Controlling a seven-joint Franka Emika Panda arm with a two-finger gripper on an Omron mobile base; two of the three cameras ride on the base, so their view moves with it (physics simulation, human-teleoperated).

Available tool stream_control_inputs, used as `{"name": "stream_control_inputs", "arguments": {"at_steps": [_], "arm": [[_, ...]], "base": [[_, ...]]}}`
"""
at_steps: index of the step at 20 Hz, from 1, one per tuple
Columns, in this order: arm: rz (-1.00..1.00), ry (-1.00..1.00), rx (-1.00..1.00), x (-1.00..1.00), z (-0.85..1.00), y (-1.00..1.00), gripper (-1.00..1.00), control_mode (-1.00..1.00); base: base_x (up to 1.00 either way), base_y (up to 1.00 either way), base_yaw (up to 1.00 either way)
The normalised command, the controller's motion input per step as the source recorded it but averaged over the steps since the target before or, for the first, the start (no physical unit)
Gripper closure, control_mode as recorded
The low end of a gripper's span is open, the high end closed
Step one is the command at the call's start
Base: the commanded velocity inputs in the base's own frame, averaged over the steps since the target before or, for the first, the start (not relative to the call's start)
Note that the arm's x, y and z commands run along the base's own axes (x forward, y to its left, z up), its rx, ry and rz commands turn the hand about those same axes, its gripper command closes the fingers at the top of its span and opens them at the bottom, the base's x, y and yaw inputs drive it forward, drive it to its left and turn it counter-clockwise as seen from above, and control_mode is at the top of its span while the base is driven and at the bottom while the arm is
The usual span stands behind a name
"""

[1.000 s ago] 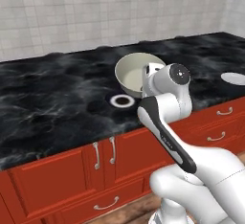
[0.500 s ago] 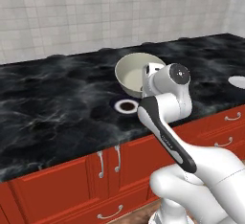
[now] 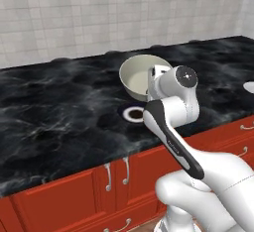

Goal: Move the bowls from the cabinet to the plates on the dining table.

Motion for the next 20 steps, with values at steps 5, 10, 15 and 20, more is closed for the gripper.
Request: {"name": "stream_control_inputs", "arguments": {"at_steps": [5,10,15,20], "arm": [[0.00,0.00,0.00,0.00,0.00,0.00,1.00,1.00],[0.00,0.00,0.00,0.00,0.00,0.00,1.00,1.00],[0.00,0.00,0.00,0.00,0.00,0.00,1.00,1.00],[0.00,0.00,0.00,0.00,0.00,0.00,1.00,1.00]], "base": [[0.39,-0.04,0.02],[0.35,-0.04,0.01],[0.41,-0.06,0.01],[0.37,-0.04,0.00]]}}
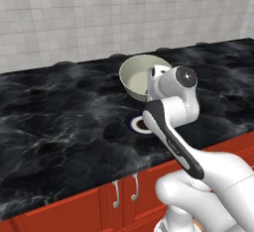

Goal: Move the bowls from the cabinet to the plates on the dining table.

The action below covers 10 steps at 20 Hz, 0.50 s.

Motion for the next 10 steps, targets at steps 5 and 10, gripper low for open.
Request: {"name": "stream_control_inputs", "arguments": {"at_steps": [5,10], "arm": [[0.00,0.00,0.00,0.00,0.00,0.00,1.00,1.00],[0.00,0.00,0.00,0.00,0.00,0.00,1.00,1.00]], "base": [[0.35,-0.01,0.00],[0.31,0.00,0.00]]}}
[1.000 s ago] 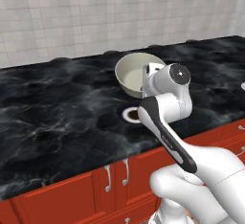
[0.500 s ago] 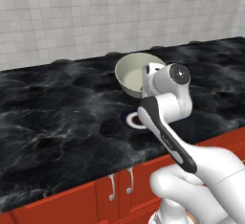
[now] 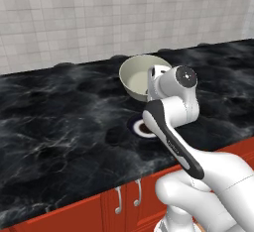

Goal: Move the bowls from the cabinet to the plates on the dining table.

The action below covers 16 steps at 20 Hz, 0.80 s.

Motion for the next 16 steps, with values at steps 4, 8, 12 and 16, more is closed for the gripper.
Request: {"name": "stream_control_inputs", "arguments": {"at_steps": [4,8,12,16], "arm": [[0.00,0.00,0.00,0.00,0.00,0.00,1.00,1.00],[0.00,0.00,0.00,0.00,0.00,0.00,1.00,1.00],[0.00,0.00,0.00,0.00,0.00,0.00,1.00,-1.00],[0.00,0.00,0.00,0.00,-0.16,0.00,1.00,-1.00]], "base": [[0.07,0.00,0.00],[0.00,0.00,0.00],[0.04,0.00,0.00],[0.00,0.00,0.00]]}}
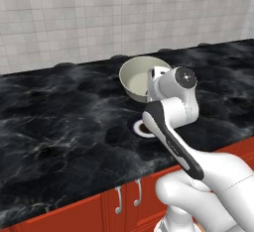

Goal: Move the bowls from the cabinet to the plates on the dining table.

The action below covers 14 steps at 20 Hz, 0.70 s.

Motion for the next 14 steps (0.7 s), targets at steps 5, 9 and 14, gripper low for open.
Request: {"name": "stream_control_inputs", "arguments": {"at_steps": [5,9,14], "arm": [[0.00,0.00,-0.04,0.07,-0.43,-0.07,1.00,-1.00],[0.00,0.00,-0.07,0.21,-0.31,-0.21,1.00,-1.00],[0.00,0.00,-0.07,0.33,-0.35,-0.23,1.00,-1.00]], "base": [[0.00,0.00,0.00],[0.00,0.00,0.00],[0.00,0.00,0.00]]}}
